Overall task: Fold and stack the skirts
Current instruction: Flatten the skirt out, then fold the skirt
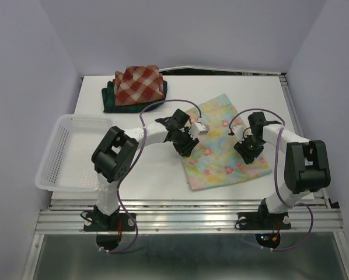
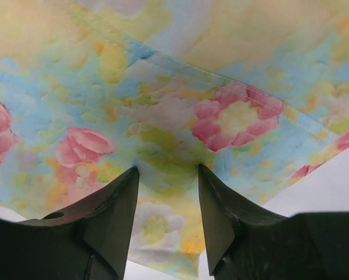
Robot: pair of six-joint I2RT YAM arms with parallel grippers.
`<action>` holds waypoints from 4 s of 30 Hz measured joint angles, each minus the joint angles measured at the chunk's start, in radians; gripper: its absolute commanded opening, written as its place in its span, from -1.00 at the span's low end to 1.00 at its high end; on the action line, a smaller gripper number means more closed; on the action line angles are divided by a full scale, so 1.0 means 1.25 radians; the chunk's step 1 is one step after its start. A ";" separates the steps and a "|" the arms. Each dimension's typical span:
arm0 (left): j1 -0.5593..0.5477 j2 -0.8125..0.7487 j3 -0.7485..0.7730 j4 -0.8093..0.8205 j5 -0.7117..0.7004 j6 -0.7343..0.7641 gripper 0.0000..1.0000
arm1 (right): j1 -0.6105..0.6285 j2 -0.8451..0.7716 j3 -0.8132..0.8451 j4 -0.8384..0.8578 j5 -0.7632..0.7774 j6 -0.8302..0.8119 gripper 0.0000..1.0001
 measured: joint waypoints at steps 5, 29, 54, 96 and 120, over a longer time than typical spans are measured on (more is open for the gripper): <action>0.032 0.041 0.071 -0.003 -0.041 0.018 -0.06 | 0.075 -0.019 -0.023 -0.025 -0.005 0.006 0.01; 0.181 0.020 0.335 -0.388 0.119 0.352 0.08 | 0.115 0.100 0.485 -0.316 -0.332 0.018 0.24; 0.304 0.261 0.616 -0.204 0.115 0.124 0.13 | -0.007 0.598 0.851 0.122 -0.158 -0.034 0.15; 0.286 0.283 0.556 -0.121 -0.045 0.144 -1.00 | -0.001 0.588 0.910 0.083 -0.130 -0.123 -0.99; 0.276 -0.365 -0.162 0.112 0.003 0.185 -1.00 | 0.041 -0.046 0.313 0.024 -0.223 -0.114 -0.99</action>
